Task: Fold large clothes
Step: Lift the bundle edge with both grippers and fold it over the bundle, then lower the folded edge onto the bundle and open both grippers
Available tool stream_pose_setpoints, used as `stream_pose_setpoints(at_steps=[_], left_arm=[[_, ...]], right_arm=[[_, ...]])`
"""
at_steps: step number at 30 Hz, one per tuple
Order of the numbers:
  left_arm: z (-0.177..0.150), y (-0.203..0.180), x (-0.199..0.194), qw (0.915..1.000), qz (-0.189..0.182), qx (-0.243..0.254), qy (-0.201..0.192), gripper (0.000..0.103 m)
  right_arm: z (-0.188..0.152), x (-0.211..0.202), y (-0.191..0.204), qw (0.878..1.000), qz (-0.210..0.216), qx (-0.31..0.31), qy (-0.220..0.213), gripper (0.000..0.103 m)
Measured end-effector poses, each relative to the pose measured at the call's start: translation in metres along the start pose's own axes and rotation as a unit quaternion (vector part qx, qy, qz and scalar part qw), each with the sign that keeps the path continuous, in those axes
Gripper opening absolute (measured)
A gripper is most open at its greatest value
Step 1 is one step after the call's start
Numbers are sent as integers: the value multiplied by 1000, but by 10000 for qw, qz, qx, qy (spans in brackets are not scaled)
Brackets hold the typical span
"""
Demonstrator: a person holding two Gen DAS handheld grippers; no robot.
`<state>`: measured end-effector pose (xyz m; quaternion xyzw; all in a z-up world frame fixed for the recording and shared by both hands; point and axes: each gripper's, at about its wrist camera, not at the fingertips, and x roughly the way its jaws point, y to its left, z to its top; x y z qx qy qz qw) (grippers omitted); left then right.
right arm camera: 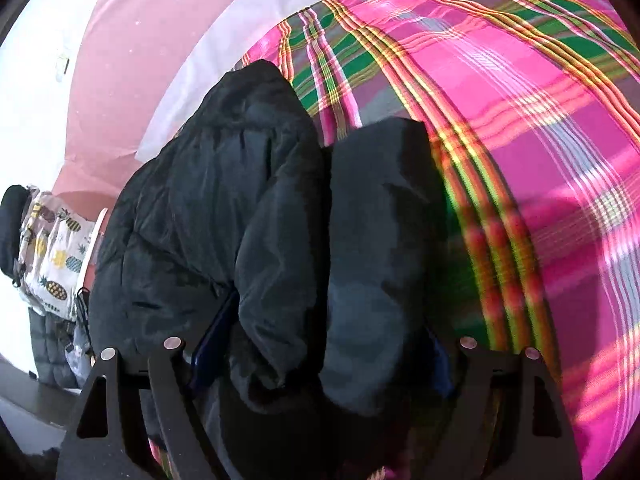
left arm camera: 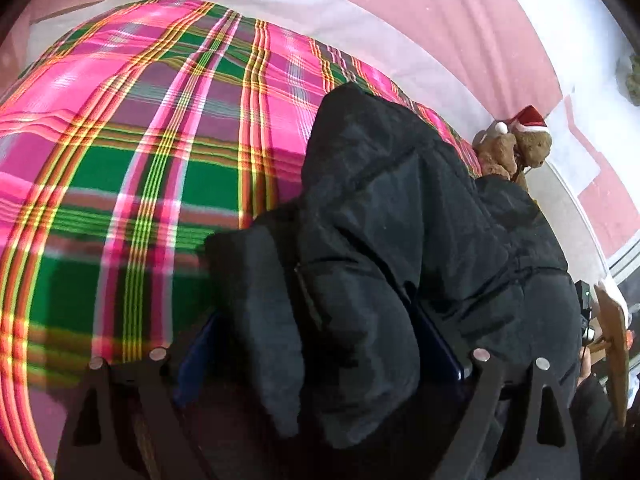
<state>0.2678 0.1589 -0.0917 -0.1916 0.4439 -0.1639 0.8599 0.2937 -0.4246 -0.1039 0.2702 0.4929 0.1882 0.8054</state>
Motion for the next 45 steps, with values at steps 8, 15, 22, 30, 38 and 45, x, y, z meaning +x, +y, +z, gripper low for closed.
stream_pose_setpoints(at_steps=[8, 15, 22, 30, 38, 45], left_arm=[[-4, -10, -1, 9999, 102, 28, -109, 73], [1, -30, -23, 9991, 268, 154, -302, 35], [6, -46, -57, 9975, 343, 202, -582, 30], [21, -48, -87, 9952, 422, 206, -857, 29], [78, -33, -119, 9895, 554, 223, -1314, 29], [130, -18, -111, 9857, 773, 329, -1461, 30]], right_arm=[[-1, 0, 10, 9998, 50, -168, 1, 54], [-2, -15, 30, 9994, -63, -323, -103, 32], [4, -47, 54, 9979, -28, -515, -384, 28], [17, -56, 85, 9956, 108, -747, -554, 27], [56, -42, 134, 9912, 360, -1012, -772, 27], [100, -11, 167, 9886, 404, -1172, -850, 27]])
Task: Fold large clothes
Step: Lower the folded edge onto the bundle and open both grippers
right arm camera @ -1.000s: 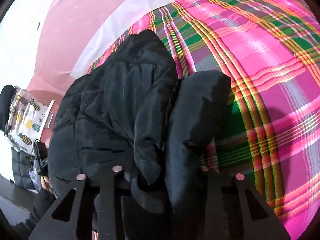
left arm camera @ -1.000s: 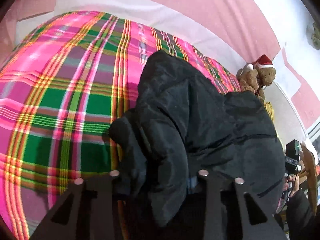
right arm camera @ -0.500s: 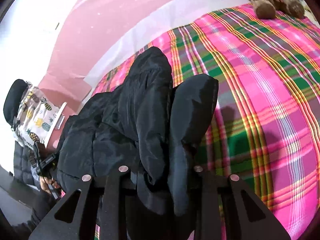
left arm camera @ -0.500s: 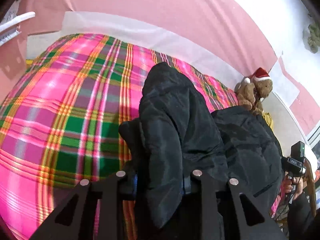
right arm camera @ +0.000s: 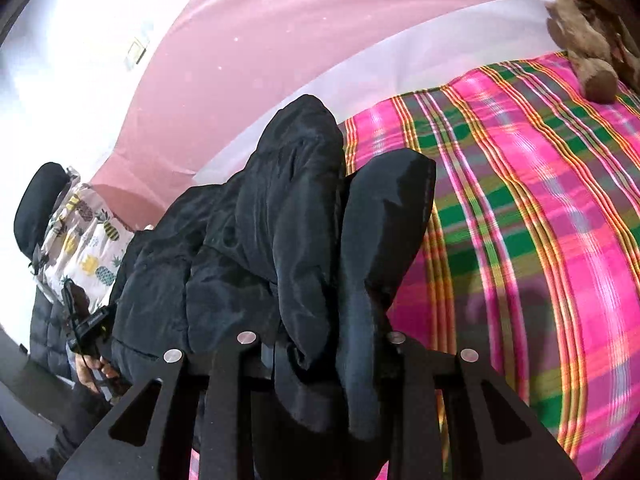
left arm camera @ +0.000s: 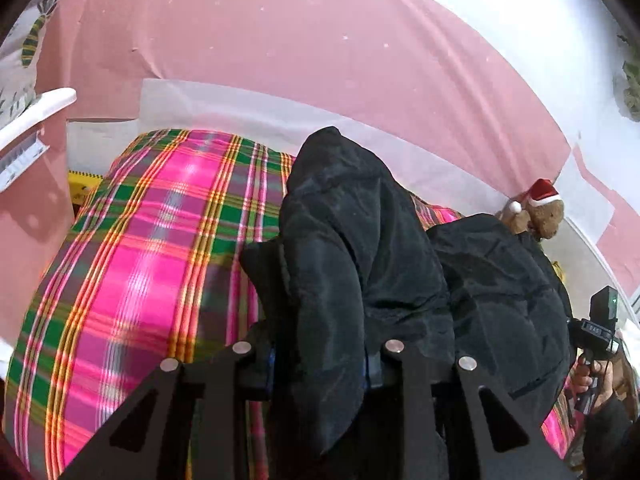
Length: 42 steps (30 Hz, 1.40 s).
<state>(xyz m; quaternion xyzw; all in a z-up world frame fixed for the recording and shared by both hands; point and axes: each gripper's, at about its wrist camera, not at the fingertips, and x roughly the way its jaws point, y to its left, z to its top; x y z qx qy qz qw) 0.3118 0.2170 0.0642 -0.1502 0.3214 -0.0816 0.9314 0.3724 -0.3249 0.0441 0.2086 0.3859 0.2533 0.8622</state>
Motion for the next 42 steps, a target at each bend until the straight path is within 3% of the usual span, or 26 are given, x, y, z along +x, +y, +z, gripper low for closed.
stream_pose_setpoints(at_steps=[4, 8, 10, 12, 14, 20, 24, 27, 31, 34, 37, 42], left_arm=[[0, 10, 32, 9999, 84, 9, 95, 30], [-27, 29, 78, 9986, 169, -110, 483, 31], [-46, 42, 96, 9973, 311, -206, 627, 35], [-55, 55, 99, 9969, 246, -459, 595, 50], [-55, 57, 97, 9964, 379, -506, 567, 61], [-46, 48, 59, 9962, 652, -444, 369, 63], [-42, 47, 19, 9951, 931, -330, -54, 63], [-56, 35, -1, 9967, 720, -331, -173, 63], [-90, 22, 8, 9972, 720, -117, 135, 63], [-110, 28, 30, 9947, 836, -282, 537, 64], [-112, 30, 24, 9936, 861, -509, 523, 65], [-115, 1, -14, 9941, 1032, -224, 239, 65]], right_arm=[[11, 30, -9, 9999, -64, 35, 76, 28], [0, 68, -40, 9985, -293, 251, 389, 29], [-11, 86, -57, 9958, -505, 380, 656, 32], [-19, 94, -72, 9944, -466, 594, 743, 46], [-23, 94, -83, 9930, -396, 808, 764, 54], [-17, 60, -72, 9933, -545, 797, 629, 57], [-17, 19, -51, 9942, -955, 482, 100, 57], [-30, -10, -22, 9934, -1131, 62, -192, 57], [-58, -5, -1, 9926, -1164, -341, -21, 57], [-76, 24, -1, 9890, -1350, -419, 437, 57], [-83, 32, -7, 9846, -1590, -428, 594, 57], [-91, 1, 12, 9841, -1647, -575, 331, 57]])
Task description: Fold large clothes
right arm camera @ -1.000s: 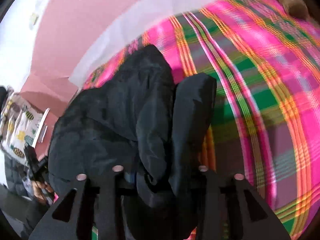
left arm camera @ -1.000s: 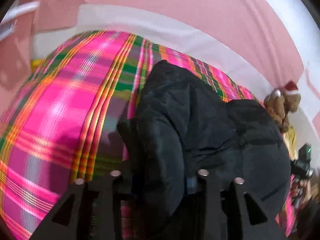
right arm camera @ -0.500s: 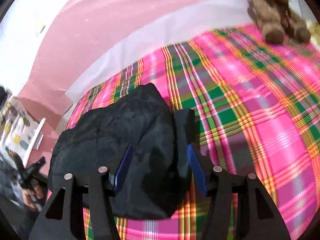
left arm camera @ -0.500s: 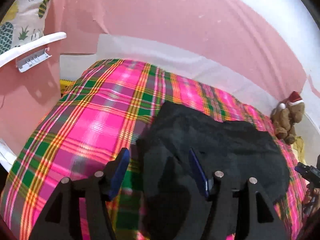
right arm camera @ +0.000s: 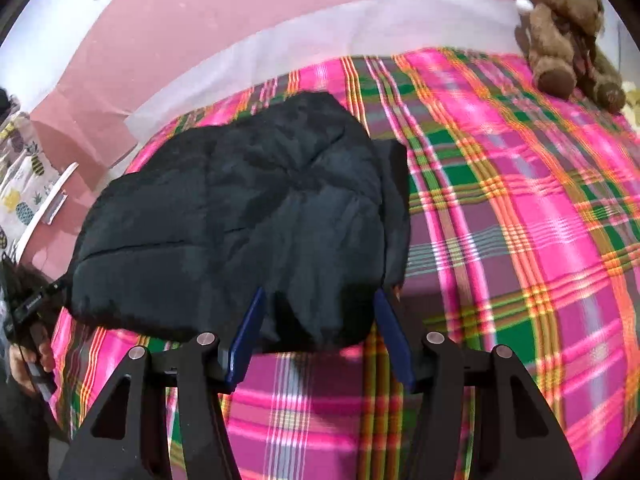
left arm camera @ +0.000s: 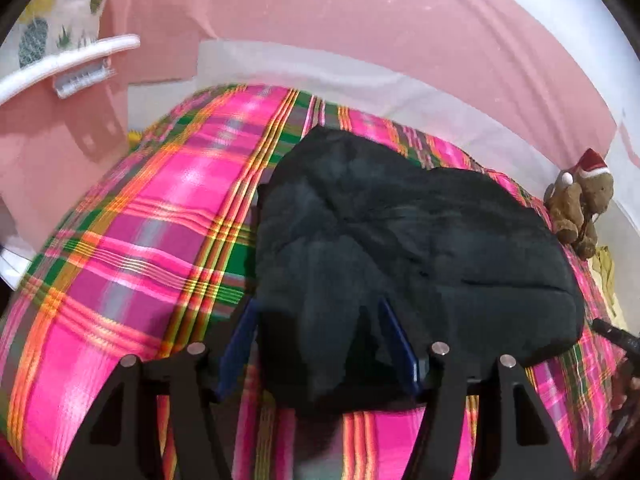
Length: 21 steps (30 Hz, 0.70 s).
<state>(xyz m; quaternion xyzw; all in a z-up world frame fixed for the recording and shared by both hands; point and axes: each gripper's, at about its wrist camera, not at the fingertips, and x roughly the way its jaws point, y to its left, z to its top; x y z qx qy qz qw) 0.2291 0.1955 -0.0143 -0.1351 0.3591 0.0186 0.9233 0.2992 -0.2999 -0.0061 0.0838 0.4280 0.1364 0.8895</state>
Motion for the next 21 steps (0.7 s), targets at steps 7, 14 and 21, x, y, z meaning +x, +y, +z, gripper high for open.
stream_pose_setpoints(at_steps=[7, 14, 21], left_arm=[[-39, -43, -72, 9993, 110, 221, -267, 78], [-85, -66, -129, 9989, 82, 264, -370, 83], [-134, -87, -173, 9986, 205, 384, -298, 83]], right_arm=[[-43, -67, 35, 9982, -221, -278, -482, 57], [-99, -121, 70, 9964, -236, -501, -639, 57], [-142, -154, 97, 9943, -338, -684, -739, 57]])
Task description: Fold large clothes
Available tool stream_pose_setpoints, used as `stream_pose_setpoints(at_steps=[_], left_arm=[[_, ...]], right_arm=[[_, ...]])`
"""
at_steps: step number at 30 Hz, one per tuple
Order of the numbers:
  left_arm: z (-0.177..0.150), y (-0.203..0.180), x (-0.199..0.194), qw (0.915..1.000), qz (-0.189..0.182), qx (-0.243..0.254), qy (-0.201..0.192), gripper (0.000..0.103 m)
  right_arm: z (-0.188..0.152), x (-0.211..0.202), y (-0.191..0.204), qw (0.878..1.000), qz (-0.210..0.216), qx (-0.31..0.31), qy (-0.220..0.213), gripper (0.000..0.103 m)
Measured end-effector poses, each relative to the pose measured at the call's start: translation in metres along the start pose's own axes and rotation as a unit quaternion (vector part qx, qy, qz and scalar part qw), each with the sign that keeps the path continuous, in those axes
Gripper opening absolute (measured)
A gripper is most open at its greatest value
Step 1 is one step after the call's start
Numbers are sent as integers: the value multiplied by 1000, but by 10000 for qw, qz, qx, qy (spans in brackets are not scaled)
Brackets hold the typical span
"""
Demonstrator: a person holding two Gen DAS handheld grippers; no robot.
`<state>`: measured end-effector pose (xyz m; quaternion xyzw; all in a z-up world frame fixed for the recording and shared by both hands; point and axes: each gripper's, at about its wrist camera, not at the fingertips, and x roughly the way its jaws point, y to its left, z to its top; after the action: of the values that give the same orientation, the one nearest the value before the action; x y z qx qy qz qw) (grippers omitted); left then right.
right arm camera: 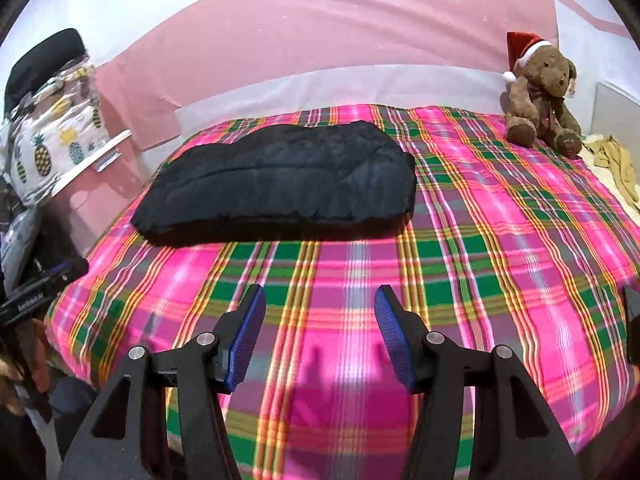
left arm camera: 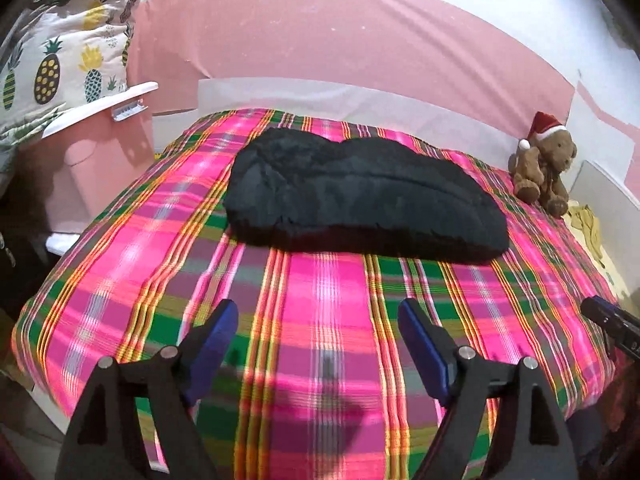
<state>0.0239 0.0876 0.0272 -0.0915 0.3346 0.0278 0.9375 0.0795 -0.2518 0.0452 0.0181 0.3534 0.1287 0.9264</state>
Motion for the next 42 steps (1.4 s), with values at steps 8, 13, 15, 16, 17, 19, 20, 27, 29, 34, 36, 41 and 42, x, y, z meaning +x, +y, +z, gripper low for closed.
stream_pose_setpoints(at_steps=[8, 13, 15, 16, 17, 19, 20, 27, 29, 34, 36, 41, 42], left_arm=[[-30, -17, -28, 9999, -76, 2, 140, 83], [-36, -23, -32, 9997, -140, -54, 197, 83], [-38, -25, -32, 9997, -115, -18, 206, 83], [-39, -26, -32, 9997, -86, 6, 207, 83], [-39, -27, -32, 9998, -72, 14, 209, 83], [-39, -27, -31, 9998, -65, 2, 208, 83], [-39, -27, -31, 9998, -55, -9, 212, 83], [-40, -23, -28, 9997, 33, -65, 224, 83], [-40, -23, -27, 9997, 39, -63, 228, 83], [-41, -23, -24, 9996, 73, -66, 259, 83], [-40, -23, -24, 9996, 82, -73, 252, 83], [-40, -24, -26, 9997, 109, -50, 200, 83], [-40, -25, -27, 9997, 119, -43, 192, 83]], right_arm=[[-30, -31, 22, 9998, -104, -175, -67, 57], [-38, -36, 26, 9996, -131, -248, -60, 57], [-41, -35, 27, 9996, -124, -257, -18, 57], [-42, -34, 27, 9996, -115, -261, -5, 57], [-42, -33, 28, 9996, -110, -276, 17, 57], [-44, -32, 30, 9995, -106, -300, 37, 57], [-44, -31, 31, 9994, -98, -320, 47, 57], [-45, -26, 36, 9990, -111, -419, 128, 57], [-45, -25, 37, 9989, -108, -426, 147, 57], [-44, -23, 39, 9989, -119, -430, 151, 57], [-43, -24, 39, 9989, -125, -426, 147, 57], [-42, -25, 39, 9989, -127, -442, 130, 57], [-42, -25, 40, 9988, -130, -444, 131, 57]])
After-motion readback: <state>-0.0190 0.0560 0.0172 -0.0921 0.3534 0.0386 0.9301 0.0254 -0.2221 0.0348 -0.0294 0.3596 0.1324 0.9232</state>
